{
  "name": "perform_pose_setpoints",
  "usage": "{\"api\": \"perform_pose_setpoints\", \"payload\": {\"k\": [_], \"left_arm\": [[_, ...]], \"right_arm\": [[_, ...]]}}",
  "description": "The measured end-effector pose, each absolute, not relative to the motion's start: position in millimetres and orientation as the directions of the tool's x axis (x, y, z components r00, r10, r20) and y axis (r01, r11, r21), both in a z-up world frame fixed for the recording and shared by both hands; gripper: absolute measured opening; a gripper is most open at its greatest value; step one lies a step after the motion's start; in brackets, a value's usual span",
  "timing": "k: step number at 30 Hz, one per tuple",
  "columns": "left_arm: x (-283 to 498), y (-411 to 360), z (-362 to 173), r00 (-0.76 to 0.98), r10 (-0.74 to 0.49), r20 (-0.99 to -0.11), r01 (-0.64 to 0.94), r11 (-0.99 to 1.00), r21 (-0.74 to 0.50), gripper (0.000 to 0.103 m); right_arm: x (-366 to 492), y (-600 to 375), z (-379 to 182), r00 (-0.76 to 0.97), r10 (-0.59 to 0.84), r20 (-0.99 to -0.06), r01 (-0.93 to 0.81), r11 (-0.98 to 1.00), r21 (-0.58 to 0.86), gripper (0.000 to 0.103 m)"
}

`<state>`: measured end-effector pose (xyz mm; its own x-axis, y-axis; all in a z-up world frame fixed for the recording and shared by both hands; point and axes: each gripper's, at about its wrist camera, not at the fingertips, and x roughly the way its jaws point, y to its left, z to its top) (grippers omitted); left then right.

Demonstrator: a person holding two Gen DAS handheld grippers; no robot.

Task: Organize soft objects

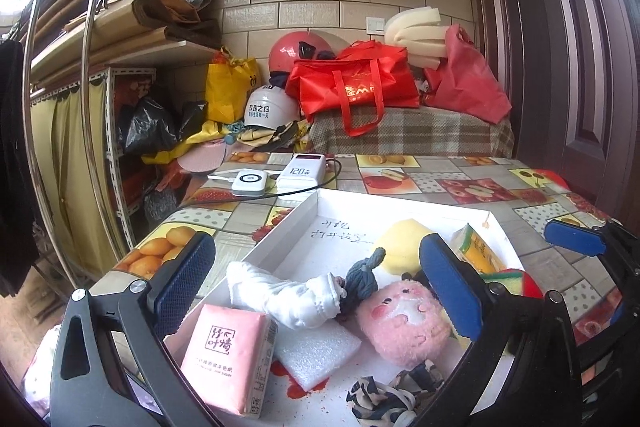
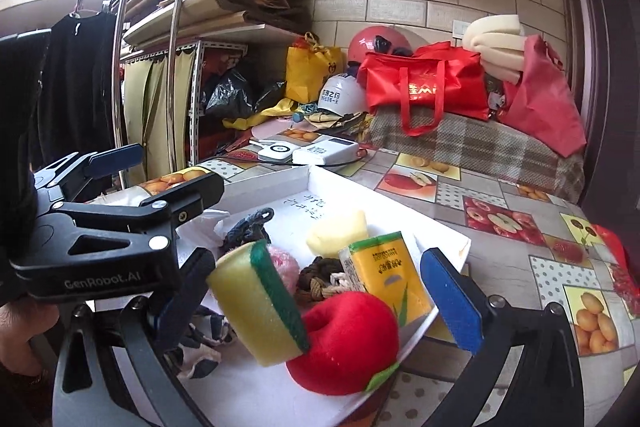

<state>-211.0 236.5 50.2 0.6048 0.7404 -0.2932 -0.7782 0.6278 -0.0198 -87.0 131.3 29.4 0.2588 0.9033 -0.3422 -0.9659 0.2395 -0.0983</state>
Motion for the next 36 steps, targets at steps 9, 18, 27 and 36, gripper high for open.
{"api": "perform_pose_setpoints", "payload": {"k": [9,18,27,36], "left_arm": [[-215,206,50,0.637,0.704,-0.314,-0.744,0.668,-0.012,0.103],[-214,155,55,0.675,0.656,-0.338,-0.700,0.715,-0.010,0.103],[-216,114,60,0.681,0.657,-0.324,-0.686,0.727,0.034,0.103],[-218,89,63,0.614,0.733,-0.292,-0.749,0.658,0.077,0.103]], "right_arm": [[-70,86,30,0.272,0.900,-0.340,-0.959,0.282,-0.020,0.103],[-79,-1,45,0.474,0.871,-0.128,-0.881,0.471,-0.049,0.103],[-57,-52,44,0.568,0.807,-0.159,-0.811,0.582,0.055,0.103],[-62,-59,41,0.539,0.827,-0.159,-0.832,0.553,0.053,0.103]]}}
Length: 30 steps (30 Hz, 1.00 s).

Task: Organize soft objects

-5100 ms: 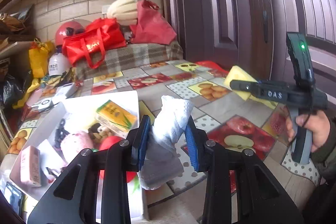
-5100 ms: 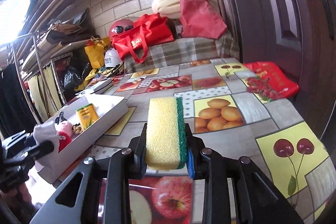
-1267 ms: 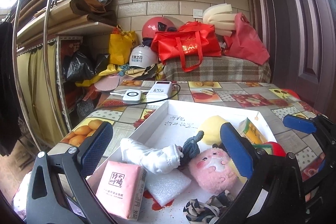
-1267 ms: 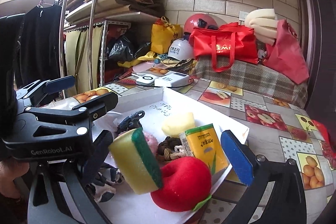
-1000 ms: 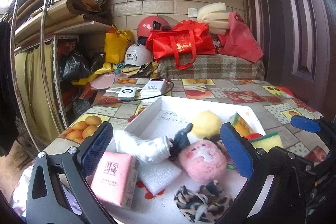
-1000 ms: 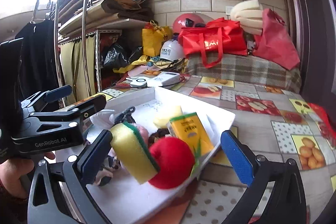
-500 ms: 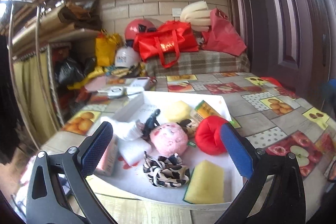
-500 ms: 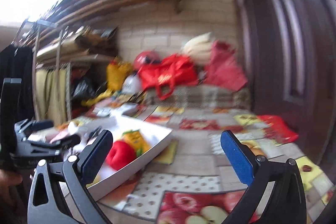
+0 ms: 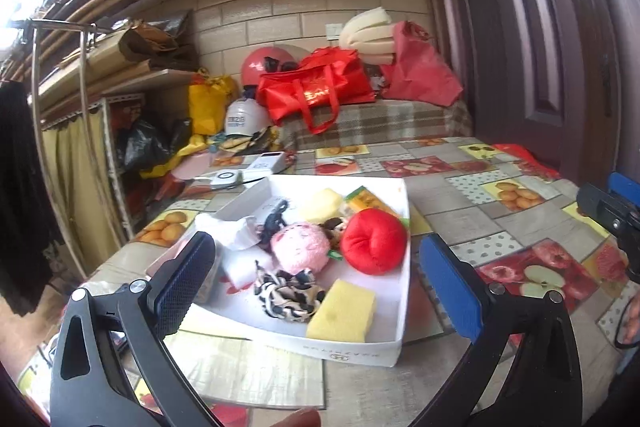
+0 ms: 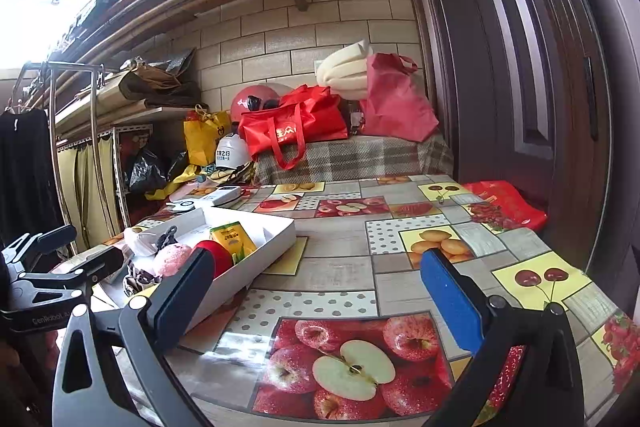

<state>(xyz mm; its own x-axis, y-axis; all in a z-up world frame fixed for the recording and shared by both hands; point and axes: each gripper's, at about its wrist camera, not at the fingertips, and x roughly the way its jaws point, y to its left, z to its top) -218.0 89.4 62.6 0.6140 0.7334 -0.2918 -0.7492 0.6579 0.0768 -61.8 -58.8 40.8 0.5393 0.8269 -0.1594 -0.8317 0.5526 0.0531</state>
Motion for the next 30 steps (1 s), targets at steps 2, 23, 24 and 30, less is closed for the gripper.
{"api": "perform_pose_setpoints", "payload": {"k": [2,23,24,30], "left_arm": [[-216,96,60,0.627,0.704,-0.332,-0.733,0.678,0.053,0.103],[-206,108,49,0.491,0.749,-0.444,-0.806,0.584,0.095,0.103],[-206,107,48,0.492,0.750,-0.442,-0.804,0.586,0.099,0.103],[-208,103,50,0.532,0.733,-0.424,-0.779,0.620,0.094,0.103]], "right_arm": [[-65,-57,39,0.552,0.815,-0.177,-0.824,0.566,0.032,0.103],[-59,-68,40,0.571,0.801,-0.178,-0.805,0.589,0.068,0.103],[-60,-67,40,0.570,0.802,-0.177,-0.807,0.587,0.063,0.103],[-58,-66,41,0.563,0.806,-0.185,-0.811,0.581,0.063,0.103]]}}
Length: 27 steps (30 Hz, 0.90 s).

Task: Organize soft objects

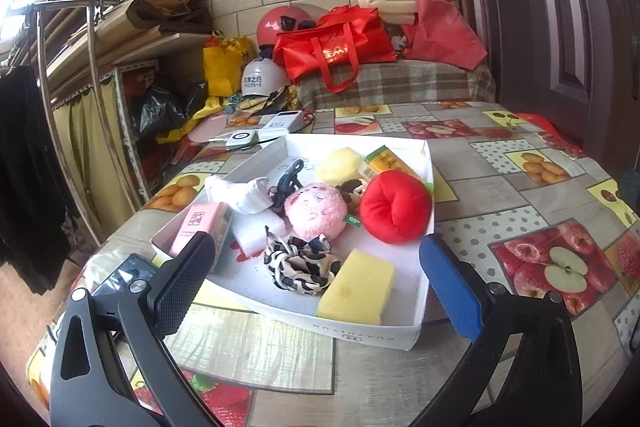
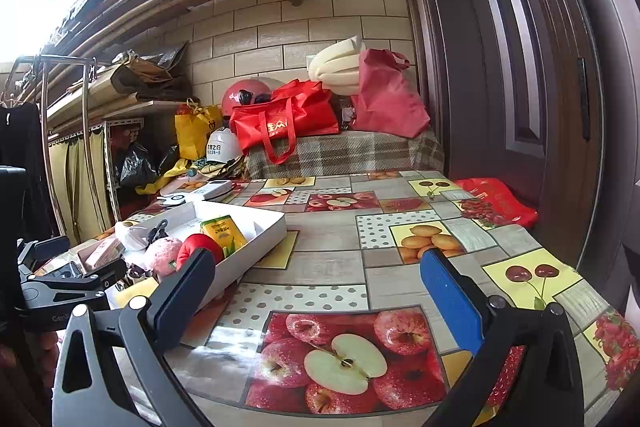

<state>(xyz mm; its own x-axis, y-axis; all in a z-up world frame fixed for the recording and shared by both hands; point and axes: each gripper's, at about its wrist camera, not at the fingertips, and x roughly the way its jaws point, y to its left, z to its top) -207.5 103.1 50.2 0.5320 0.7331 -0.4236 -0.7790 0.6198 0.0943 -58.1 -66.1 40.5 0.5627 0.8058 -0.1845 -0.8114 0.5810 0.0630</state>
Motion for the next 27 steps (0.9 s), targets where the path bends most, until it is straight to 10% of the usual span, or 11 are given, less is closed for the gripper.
{"api": "perform_pose_setpoints", "payload": {"k": [27], "left_arm": [[-205.2,95.5,51.1,0.630,0.643,-0.436,-0.697,0.715,0.047,0.103]], "right_arm": [[-55.0,-68.2,40.9,0.558,0.807,-0.191,-0.811,0.580,0.081,0.103]]}}
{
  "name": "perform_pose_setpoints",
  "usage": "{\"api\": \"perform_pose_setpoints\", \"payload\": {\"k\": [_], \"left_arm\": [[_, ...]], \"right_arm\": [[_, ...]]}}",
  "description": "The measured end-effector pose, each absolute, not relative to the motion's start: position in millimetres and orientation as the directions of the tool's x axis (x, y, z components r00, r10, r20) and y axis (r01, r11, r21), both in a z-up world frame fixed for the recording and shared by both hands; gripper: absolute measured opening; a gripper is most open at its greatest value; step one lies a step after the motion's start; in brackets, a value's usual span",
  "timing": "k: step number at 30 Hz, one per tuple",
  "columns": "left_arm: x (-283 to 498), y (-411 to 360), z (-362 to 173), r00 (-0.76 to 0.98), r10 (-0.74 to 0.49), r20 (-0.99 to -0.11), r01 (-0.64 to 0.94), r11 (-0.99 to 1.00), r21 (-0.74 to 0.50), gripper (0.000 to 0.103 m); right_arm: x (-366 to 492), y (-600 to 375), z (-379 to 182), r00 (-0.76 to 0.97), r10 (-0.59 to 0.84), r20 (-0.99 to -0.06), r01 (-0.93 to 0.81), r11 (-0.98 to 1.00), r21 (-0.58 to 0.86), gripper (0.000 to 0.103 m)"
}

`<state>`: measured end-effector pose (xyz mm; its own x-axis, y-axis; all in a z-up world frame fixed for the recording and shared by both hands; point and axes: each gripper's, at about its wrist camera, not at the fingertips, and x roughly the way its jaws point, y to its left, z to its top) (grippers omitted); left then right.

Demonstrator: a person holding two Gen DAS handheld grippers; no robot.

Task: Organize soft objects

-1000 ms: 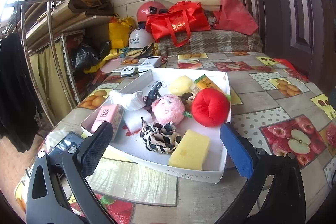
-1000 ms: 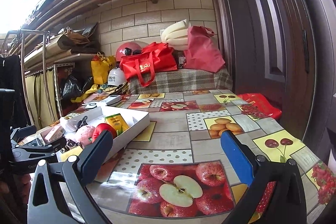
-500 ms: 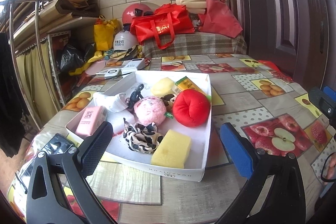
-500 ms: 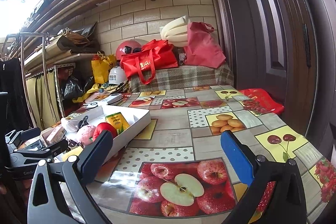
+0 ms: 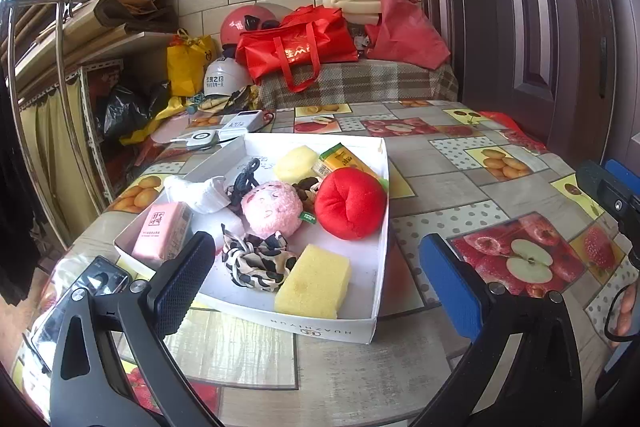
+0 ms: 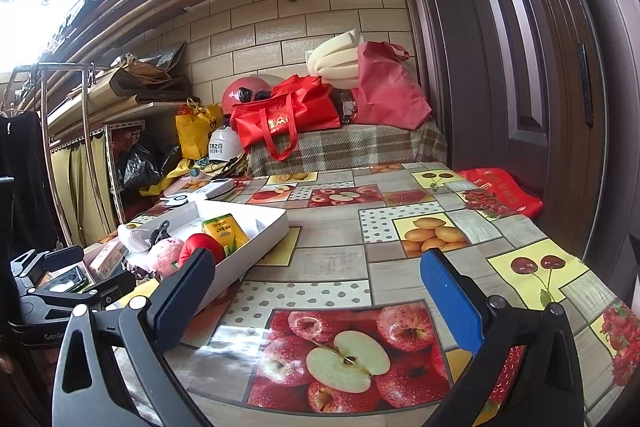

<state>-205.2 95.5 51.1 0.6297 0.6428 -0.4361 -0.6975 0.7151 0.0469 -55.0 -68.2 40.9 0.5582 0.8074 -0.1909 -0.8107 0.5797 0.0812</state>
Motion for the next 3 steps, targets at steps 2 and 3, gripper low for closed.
{"api": "perform_pose_setpoints", "payload": {"k": [2,3], "left_arm": [[-205.9,95.8,51.1,0.629,0.642,-0.437,-0.697,0.715,0.047,0.103],[-205.9,95.7,51.1,0.628,0.644,-0.437,-0.699,0.713,0.048,0.103]], "right_arm": [[-55.6,-67.9,41.0,0.558,0.807,-0.191,-0.810,0.580,0.082,0.103],[-55.3,-68.1,41.0,0.559,0.807,-0.191,-0.810,0.580,0.082,0.103]]}}
